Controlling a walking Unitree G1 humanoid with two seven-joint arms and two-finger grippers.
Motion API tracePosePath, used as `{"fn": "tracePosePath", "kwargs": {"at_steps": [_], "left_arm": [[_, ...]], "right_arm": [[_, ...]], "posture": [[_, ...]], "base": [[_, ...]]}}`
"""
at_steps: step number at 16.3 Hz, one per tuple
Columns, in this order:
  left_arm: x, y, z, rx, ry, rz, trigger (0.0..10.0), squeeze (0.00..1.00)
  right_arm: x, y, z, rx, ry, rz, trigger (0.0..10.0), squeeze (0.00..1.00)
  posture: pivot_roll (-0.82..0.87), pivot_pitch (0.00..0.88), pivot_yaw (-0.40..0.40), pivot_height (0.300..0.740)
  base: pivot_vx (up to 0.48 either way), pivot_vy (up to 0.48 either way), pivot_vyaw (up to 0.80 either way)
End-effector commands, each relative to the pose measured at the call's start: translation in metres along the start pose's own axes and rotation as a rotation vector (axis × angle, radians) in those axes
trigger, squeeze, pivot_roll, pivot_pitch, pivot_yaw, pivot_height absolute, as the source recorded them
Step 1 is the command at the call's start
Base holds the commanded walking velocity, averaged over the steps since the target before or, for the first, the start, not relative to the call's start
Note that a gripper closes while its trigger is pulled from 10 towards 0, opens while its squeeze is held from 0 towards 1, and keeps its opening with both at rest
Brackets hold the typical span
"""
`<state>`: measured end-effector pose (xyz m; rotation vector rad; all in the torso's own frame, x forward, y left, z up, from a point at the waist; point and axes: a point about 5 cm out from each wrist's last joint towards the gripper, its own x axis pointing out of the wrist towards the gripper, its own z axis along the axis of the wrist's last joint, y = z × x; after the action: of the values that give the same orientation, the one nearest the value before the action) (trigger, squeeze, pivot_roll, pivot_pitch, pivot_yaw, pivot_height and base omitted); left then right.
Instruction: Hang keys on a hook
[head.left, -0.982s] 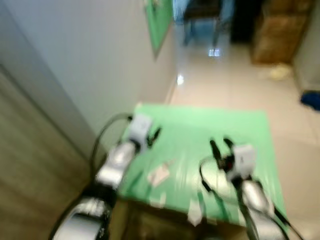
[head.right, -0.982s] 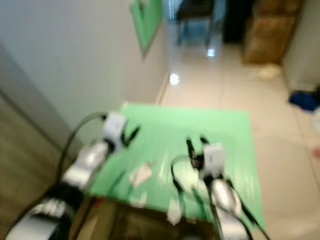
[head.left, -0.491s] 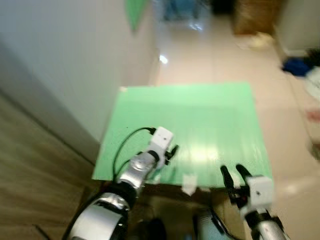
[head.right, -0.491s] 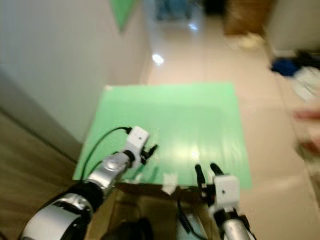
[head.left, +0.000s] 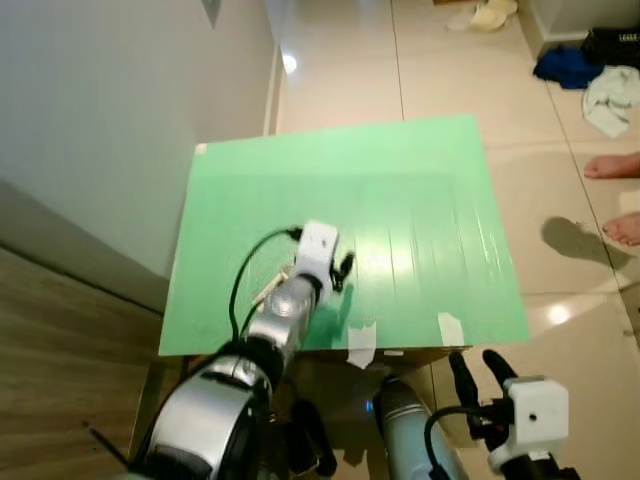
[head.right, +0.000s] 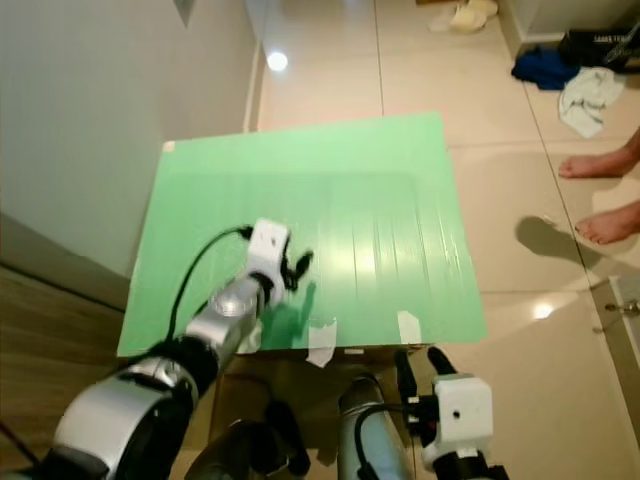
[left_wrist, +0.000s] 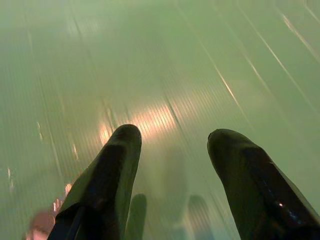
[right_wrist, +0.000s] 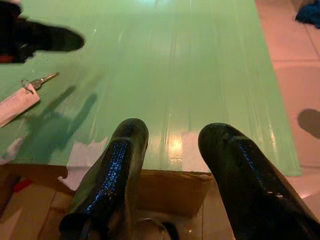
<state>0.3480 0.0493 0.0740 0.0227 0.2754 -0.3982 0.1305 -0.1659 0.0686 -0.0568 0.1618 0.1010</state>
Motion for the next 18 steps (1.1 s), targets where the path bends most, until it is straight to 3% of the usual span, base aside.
{"fn": "tracePosePath", "kwargs": {"at_steps": [1,5,6,11,15,18], "left_arm": [[-0.002,0.008,-0.004,-0.035,0.013,0.059,10.0,0.0],[0.0,0.019,0.006,-0.022,-0.011,0.172,10.0,0.0],[-0.001,0.025,0.009,-0.002,-0.022,0.213,10.0,0.0],[-0.001,0.033,0.015,0.084,-0.032,0.255,10.0,0.0],[-0.003,0.042,0.013,0.082,-0.011,0.313,10.0,0.0],[-0.006,0.057,0.015,0.073,-0.015,0.367,10.0,0.0]], "right_arm": [[-0.005,0.004,-0.002,0.003,0.03,0.004,10.0,0.0],[-0.015,0.005,0.001,0.002,0.049,-0.006,10.0,0.0],[-0.024,0.006,0.0,0.003,0.069,-0.013,10.0,0.0],[-0.047,0.005,0.005,0.0,0.116,-0.027,10.0,0.0],[-0.07,0.009,0.006,0.007,0.171,-0.031,10.0,0.0],[-0.074,0.011,0.005,0.013,0.194,-0.024,10.0,0.0]], "posture": [[-0.55,0.348,0.182,0.727],[-0.59,0.38,0.17,0.727],[-0.61,0.395,0.168,0.727],[-0.64,0.456,0.144,0.727],[-0.66,0.506,0.124,0.727],[-0.63,0.507,0.13,0.727]], "base": [[0.0,0.0,0.0],[0.0,0.0,0.0],[0.0,0.0,0.0],[0.0,0.0,0.0],[0.0,0.0,0.0],[0.0,0.0,0.0]]}}
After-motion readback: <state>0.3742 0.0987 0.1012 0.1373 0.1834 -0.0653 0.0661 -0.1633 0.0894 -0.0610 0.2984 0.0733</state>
